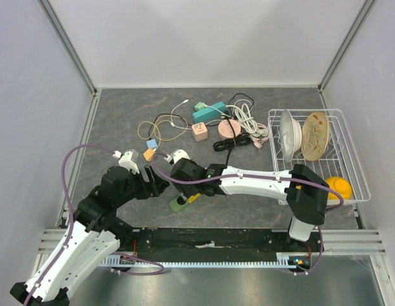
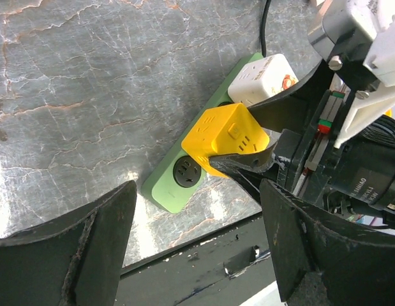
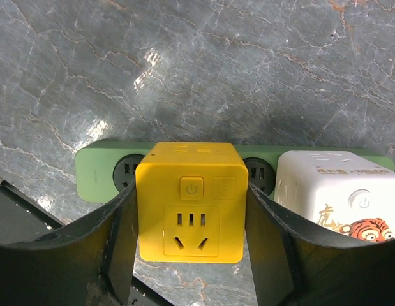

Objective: Insert the plug
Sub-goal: Press the plug into the socket, then move the socket to the center of the board.

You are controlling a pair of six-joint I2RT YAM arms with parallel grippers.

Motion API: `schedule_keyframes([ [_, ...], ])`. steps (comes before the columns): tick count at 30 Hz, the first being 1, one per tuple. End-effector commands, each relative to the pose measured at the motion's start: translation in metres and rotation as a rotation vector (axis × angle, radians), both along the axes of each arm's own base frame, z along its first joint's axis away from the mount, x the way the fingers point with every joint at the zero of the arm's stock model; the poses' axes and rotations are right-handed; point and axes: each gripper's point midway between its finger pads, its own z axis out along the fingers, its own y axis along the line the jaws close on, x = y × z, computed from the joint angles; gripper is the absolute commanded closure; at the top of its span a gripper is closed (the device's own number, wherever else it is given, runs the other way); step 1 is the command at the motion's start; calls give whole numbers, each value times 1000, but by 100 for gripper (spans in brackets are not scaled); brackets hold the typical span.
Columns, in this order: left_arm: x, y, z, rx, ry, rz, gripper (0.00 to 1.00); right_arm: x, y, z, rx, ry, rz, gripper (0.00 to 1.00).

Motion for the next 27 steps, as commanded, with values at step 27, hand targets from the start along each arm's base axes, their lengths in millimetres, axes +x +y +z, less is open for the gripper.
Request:
schedule_keyframes([
  [27,56,-138,4,431,-88,-570,7,69,-225,163,351,-408,-568,2],
])
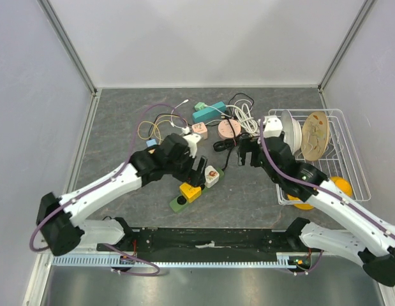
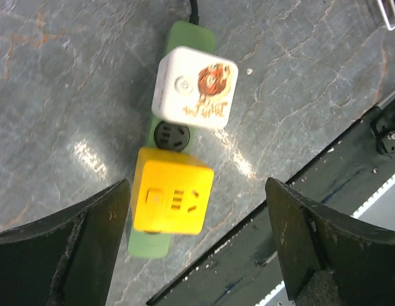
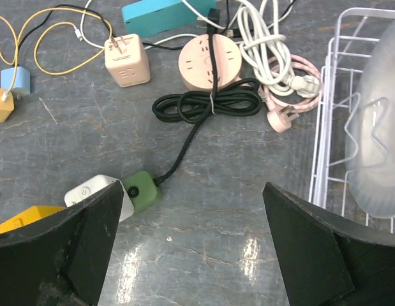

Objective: Insert the plug
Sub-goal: Move the socket to the center of the board.

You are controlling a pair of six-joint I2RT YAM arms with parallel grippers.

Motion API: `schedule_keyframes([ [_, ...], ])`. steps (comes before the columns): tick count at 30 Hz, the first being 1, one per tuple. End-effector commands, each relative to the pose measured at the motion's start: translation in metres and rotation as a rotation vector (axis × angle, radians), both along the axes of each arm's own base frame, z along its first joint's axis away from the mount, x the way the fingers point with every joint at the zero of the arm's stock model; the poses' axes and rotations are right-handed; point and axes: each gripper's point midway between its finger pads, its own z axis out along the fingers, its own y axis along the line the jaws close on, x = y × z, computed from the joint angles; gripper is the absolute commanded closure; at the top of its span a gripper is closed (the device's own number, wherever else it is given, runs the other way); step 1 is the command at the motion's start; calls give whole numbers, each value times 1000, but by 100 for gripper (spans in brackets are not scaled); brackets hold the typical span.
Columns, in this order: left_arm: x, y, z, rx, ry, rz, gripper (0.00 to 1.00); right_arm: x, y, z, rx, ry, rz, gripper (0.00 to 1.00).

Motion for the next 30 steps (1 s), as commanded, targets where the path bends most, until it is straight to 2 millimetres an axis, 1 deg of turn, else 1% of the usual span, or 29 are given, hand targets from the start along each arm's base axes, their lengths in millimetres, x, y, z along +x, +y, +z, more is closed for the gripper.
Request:
schedule_keyframes([
  [1,34,-28,12,87,-147,-49,7,-8,-18,6,49,-36,-38,2],
  [2,37,-32,8,112,-152,-62,7,-11,-21,9,60,-47,-40,2],
  [3,39,-38,-4,149,-137,-75,7,-12,-24,9,62,-51,-47,2],
  [4,41,-43,-9,167,-130,-85,7,-13,-28,6,59,-49,-55,2],
  [5,45,-51,-4,163,-140,-98,7,-15,-31,7,64,-55,-58,2],
  [6,43,-59,-18,194,-114,-118,7,-17,-32,5,65,-54,-55,2],
  [7,47,-66,-14,192,-124,-121,6,-18,-32,3,65,-49,-55,2],
  [8,48,-70,-18,207,-123,-129,6,-19,-32,2,71,-50,-47,2],
  [9,46,-73,-34,251,-99,-141,6,-21,-31,-4,69,-38,-36,2],
  [10,51,-77,-32,267,-115,-127,6,-22,-31,-6,70,-35,-31,2],
  [11,53,-78,-38,290,-109,-120,6,-24,-31,-6,76,-37,-27,2],
  [12,53,-79,-43,311,-106,-116,6,-25,-32,-12,68,-32,-24,2],
  [13,57,-77,-53,356,-95,-100,6,-27,-32,-13,70,-34,-16,2],
  [17,63,-75,-69,430,-85,-49,6,-32,-33,-16,48,-56,32,2],
  [18,64,-74,-73,448,-85,-42,6,-34,-34,-23,35,-48,38,2],
  [20,66,-69,-82,502,-78,-24,6,-34,-36,-25,28,-55,34,2],
  [22,68,-68,-83,532,-86,-17,5,-33,-36,-25,35,-56,32,2],
  [23,68,-65,-87,552,-83,-16,6,-33,-36,-25,38,-57,28,2],
  [24,69,-62,-89,568,-90,-12,6,-32,-37,-28,32,-55,20,2],
  [25,70,-60,-90,582,-98,-18,6,-29,-36,-28,37,-61,9,2],
  [26,70,-57,-91,602,-98,-21,5,-27,-39,-30,34,-59,-13,2],
  [27,73,-52,-88,627,-120,-10,6,-25,-38,-27,44,-58,-21,2],
  [29,77,-42,-88,663,-146,4,6,-22,-34,-29,27,-52,-12,2],
  [30,82,-33,-84,676,-165,30,5,-19,-34,-31,3,-54,-5,2],
])
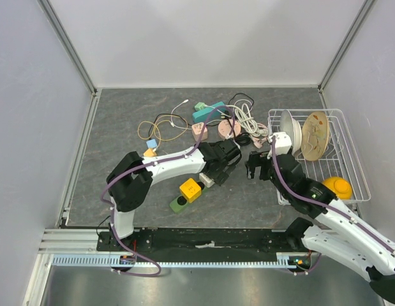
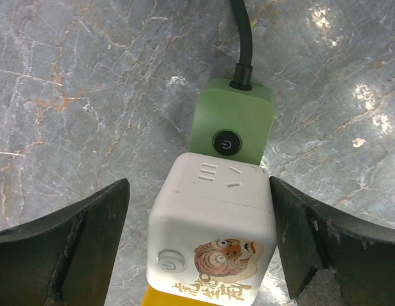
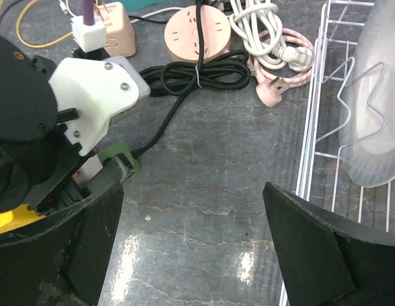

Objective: Insert the plug
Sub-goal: Move the socket to the center of the board.

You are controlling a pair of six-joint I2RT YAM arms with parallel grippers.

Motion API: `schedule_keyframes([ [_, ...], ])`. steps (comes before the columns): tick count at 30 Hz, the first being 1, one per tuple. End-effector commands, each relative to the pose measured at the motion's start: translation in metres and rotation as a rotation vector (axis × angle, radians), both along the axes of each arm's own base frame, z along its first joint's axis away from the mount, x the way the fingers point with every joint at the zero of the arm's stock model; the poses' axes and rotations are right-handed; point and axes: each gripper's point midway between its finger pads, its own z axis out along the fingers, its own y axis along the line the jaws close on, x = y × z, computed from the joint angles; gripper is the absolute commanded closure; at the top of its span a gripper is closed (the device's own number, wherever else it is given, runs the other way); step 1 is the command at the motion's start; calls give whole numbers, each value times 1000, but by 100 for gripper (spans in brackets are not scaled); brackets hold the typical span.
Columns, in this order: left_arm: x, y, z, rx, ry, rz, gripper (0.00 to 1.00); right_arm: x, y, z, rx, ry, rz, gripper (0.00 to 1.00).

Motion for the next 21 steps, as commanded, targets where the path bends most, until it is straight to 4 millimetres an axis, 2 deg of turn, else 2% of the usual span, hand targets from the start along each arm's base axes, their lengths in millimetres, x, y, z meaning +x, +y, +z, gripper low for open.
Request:
schedule_keyframes([
  [1,20,38,10,127,-111,58,6,16,5,3,-31,-27,-15,2],
  [3,25,53,8,129,-99,100,6,21,5,6,-54,-30,-20,2],
  [7,30,100,-1,186,-103,181,6,33,9,8,-72,-45,-21,2],
  [9,33,131,-8,212,-87,247,6,39,11,8,-60,-40,-17,2],
  [10,36,140,-5,203,-97,271,6,41,16,4,-53,-25,5,2],
  [14,44,198,-8,245,-85,409,6,49,18,-1,-50,-1,18,2],
  [21,44,266,-8,321,-83,567,6,65,10,-9,-8,39,10,2],
])
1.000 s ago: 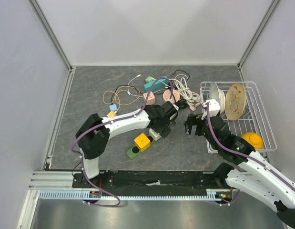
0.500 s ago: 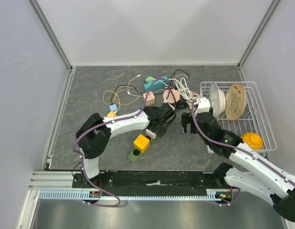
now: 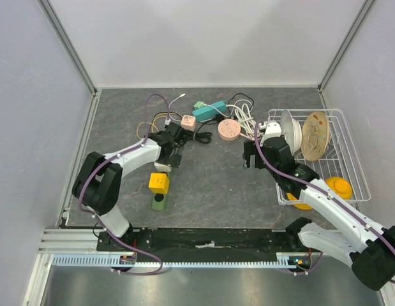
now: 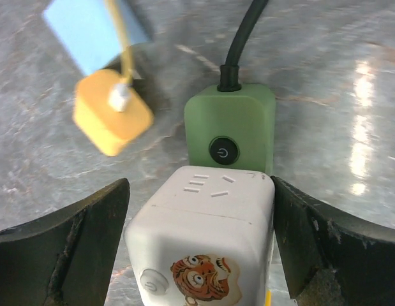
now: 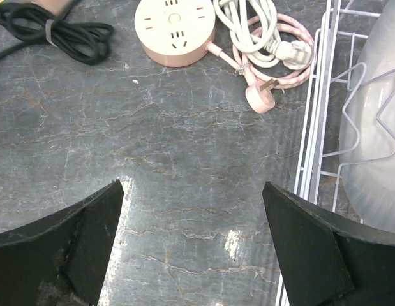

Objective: Insert the plug
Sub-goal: Move the socket to the center of the board.

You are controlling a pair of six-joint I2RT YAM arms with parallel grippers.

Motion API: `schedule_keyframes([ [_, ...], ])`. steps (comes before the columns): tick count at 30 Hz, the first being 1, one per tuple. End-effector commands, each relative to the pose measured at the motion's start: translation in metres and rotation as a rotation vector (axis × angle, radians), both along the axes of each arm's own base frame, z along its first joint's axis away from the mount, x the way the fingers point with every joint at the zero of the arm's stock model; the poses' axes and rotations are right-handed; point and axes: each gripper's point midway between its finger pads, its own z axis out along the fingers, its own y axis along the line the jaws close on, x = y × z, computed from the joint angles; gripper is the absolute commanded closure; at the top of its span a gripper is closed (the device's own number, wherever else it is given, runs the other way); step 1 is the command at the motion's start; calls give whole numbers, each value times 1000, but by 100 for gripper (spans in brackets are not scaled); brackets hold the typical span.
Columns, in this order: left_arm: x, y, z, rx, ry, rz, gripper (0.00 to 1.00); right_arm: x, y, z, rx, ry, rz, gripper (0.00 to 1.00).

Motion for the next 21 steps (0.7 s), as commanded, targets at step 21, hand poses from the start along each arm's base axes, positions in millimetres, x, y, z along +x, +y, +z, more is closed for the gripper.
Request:
schedule_keyframes([
  [21,-27,3,137,-440,-270,-75,2,162,53,-33,134,113,154,2],
])
